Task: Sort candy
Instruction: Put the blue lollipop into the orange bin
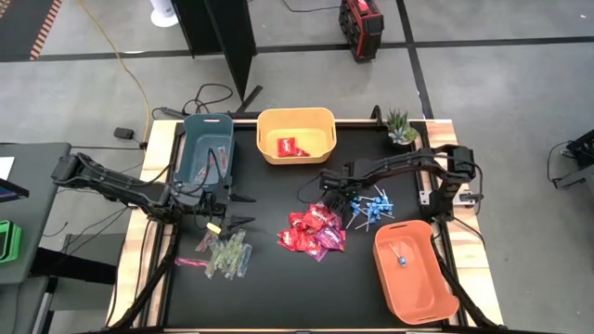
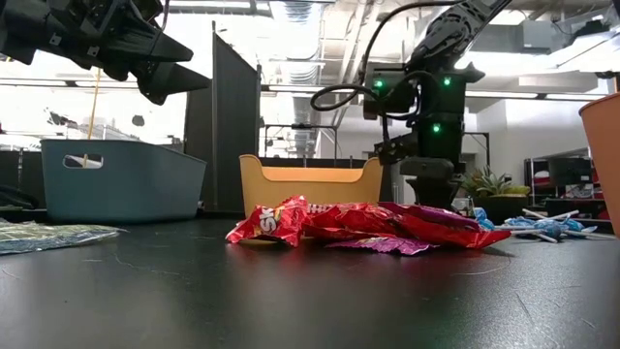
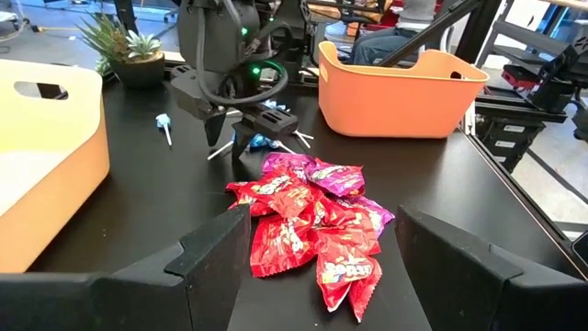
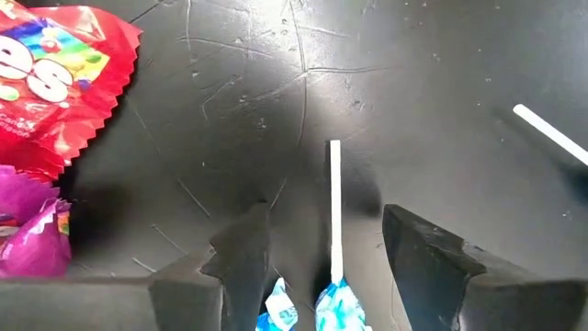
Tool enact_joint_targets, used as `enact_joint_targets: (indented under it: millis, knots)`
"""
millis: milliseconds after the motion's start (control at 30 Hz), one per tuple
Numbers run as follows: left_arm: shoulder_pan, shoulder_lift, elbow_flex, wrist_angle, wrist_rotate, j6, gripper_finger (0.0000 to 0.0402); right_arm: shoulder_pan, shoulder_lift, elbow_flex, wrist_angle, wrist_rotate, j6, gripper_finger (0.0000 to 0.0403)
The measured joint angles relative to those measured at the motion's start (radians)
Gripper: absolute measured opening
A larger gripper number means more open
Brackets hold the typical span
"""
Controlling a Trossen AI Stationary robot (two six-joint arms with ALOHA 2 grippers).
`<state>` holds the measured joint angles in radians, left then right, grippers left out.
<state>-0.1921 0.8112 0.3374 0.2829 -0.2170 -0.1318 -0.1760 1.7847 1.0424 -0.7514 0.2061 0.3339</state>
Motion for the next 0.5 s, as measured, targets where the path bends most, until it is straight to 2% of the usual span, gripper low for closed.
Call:
enact_joint_targets:
  millis: [200, 500]
  knots:
    - [0.0, 0.0, 0.0, 0.0, 0.0, 0.0, 0.0267, -0.043, 0.001, -0.001, 0.012, -0.045, -0.035, 0.0193]
    - [0.0, 0.0, 0.0, 0.0, 0.0, 0.0, 0.0267, -0.05, 0.002, -0.001, 0.029, -0.068, -0.047, 0.008]
